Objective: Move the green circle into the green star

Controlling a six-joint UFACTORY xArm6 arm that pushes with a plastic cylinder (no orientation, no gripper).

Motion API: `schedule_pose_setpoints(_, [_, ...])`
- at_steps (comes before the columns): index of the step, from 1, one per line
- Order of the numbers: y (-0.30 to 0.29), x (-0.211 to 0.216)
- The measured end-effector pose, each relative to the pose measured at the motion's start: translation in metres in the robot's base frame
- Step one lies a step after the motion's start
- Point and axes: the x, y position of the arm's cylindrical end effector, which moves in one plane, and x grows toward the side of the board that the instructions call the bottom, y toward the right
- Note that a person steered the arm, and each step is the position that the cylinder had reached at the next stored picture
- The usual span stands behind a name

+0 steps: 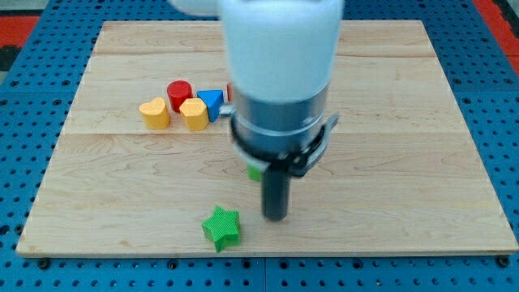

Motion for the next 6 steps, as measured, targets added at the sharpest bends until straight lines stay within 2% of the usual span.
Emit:
schedule_pose_setpoints(1, [0.015,-0.064])
schedule_pose_setpoints(2, [0.002,-0.084])
schedule_pose_setpoints(3, [-0.046,-0.049])
schedule_pose_setpoints(4, [-0.054,-0.025])
schedule_pose_setpoints(5, [0.029,-0.055])
schedule_pose_setpoints(6, [0.093,-0.112])
